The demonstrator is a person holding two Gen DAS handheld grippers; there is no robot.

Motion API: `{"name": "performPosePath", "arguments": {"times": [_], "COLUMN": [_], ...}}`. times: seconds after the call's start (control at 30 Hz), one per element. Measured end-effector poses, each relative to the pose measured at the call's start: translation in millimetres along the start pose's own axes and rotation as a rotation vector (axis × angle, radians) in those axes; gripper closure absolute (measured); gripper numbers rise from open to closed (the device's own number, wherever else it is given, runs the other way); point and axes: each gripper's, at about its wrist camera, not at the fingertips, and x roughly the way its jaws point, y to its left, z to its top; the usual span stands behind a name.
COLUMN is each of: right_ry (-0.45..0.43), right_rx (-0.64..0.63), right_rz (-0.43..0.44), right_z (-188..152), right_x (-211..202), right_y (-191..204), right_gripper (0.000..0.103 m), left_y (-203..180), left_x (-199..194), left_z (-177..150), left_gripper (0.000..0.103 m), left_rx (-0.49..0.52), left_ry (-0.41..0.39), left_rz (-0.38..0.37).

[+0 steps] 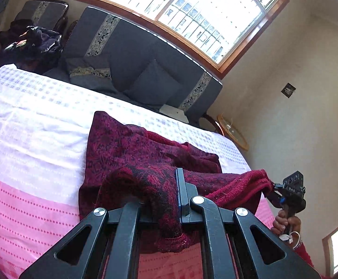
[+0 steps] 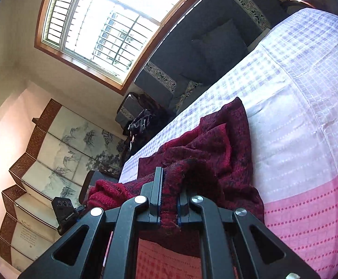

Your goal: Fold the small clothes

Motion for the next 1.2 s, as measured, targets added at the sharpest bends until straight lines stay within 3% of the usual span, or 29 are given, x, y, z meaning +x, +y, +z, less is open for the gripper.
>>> {"name": "performPosePath", "arguments": {"times": [0.43,0.83,0.87,0.9,0.93,0.97,1.0,1.07,1.2], "right_ry": [0.017,-0.042,-0.052,-0.065,-0.079,-0.094,-0.114,-0.159,-0.19], "right_rx": [0.138,0.192,0.203,0.219,0.236,0.256,0.268,0.27,0.241], "right_rz": [-0.074,-0.039,-0.035,-0.015,0.002,0.014,0.03,0.051,0.07], "right_z": [59,72,73,74,74,75,74,73,69], "right_x": [87,108,108,107,105,103,99,88,70], "right_y": [-65,-94,-96,-98,-101,-102,-104,-106,-97], "right_gripper": [0.095,0.09,0.086,0.074,0.065,0.039,0.03,0.03,0.03], "left_y": [45,61,62,65,66,67,68,67,61], "left_x": [112,145,146,144,144,144,142,135,106], "left_z": [50,64,65,65,65,65,64,65,73], "left_gripper": [0.095,0.085,0.084,0.084,0.08,0.074,0.07,0.033,0.016], "left_rx": [-0.025,-0.106,-0.127,-0.148,-0.165,-0.176,-0.183,-0.186,-0.158], "left_ry": [0.043,0.064,0.066,0.064,0.065,0.065,0.058,0.017,-0.147], "left_rz": [0.118,0.107,0.104,0.102,0.108,0.113,0.106,0.081,0.084]}}
